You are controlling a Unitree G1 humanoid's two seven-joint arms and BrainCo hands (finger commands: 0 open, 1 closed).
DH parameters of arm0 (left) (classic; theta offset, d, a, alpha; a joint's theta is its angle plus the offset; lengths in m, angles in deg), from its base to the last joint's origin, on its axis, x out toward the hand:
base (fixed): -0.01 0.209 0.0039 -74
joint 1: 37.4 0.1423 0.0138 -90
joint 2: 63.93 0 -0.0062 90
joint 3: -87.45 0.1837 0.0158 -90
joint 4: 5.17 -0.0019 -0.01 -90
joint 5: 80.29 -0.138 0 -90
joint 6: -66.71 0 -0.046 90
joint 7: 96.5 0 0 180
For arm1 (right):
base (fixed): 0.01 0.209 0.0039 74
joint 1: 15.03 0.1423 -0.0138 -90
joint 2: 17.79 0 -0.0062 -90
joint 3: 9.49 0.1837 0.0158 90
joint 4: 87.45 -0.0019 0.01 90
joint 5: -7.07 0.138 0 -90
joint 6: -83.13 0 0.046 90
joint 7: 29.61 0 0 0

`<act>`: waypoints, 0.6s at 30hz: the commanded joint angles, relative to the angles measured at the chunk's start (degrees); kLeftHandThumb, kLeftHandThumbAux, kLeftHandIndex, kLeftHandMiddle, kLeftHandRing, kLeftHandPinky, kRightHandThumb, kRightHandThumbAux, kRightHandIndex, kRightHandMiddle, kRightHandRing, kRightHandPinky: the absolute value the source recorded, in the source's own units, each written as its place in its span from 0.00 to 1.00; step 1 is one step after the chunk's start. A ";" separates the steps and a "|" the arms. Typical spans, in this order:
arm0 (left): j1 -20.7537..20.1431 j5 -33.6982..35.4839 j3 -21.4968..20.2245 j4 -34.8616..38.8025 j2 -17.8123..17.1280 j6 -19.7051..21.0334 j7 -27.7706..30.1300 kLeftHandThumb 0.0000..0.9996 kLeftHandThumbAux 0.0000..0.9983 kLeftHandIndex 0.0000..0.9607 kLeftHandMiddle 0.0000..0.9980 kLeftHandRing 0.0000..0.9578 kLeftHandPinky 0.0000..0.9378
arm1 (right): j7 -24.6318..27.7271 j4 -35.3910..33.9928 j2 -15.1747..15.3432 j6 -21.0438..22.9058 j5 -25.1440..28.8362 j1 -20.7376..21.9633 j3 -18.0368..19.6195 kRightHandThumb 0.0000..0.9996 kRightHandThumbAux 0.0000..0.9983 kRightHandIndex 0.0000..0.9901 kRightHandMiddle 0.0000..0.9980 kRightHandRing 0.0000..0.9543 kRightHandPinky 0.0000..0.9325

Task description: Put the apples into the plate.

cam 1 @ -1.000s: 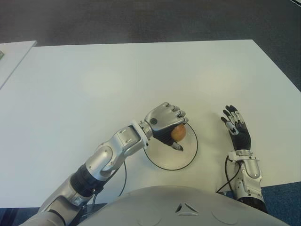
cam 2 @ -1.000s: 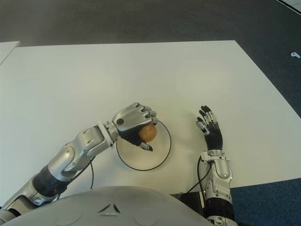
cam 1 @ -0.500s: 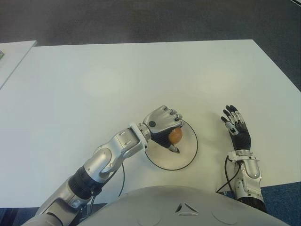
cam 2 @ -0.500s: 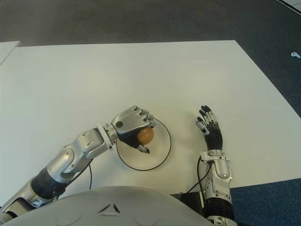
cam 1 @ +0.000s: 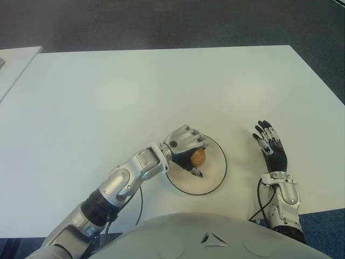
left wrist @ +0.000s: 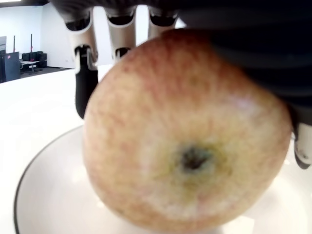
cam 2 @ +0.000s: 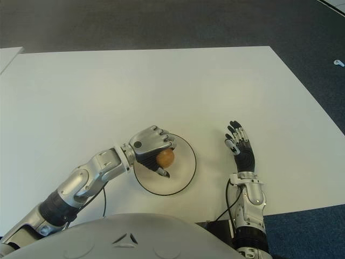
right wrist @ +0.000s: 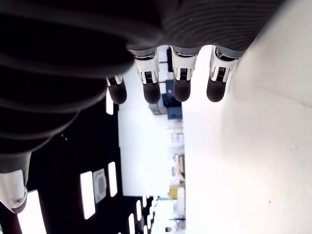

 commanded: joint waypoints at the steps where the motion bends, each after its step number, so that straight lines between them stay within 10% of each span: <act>1: -0.09 -2.22 1.27 -3.86 0.85 -0.14 -4.62 0.75 0.70 0.46 0.84 0.88 0.88 | 0.11 6.38 -4.09 3.86 0.12 -3.25 -1.75 0.10 0.51 0.07 0.08 0.03 0.01; 18: 0.09 -7.40 5.53 -14.39 3.57 2.58 -18.51 0.75 0.69 0.46 0.85 0.89 0.91 | 0.56 5.49 -3.76 3.30 0.05 -3.56 -1.38 0.09 0.49 0.08 0.11 0.06 0.03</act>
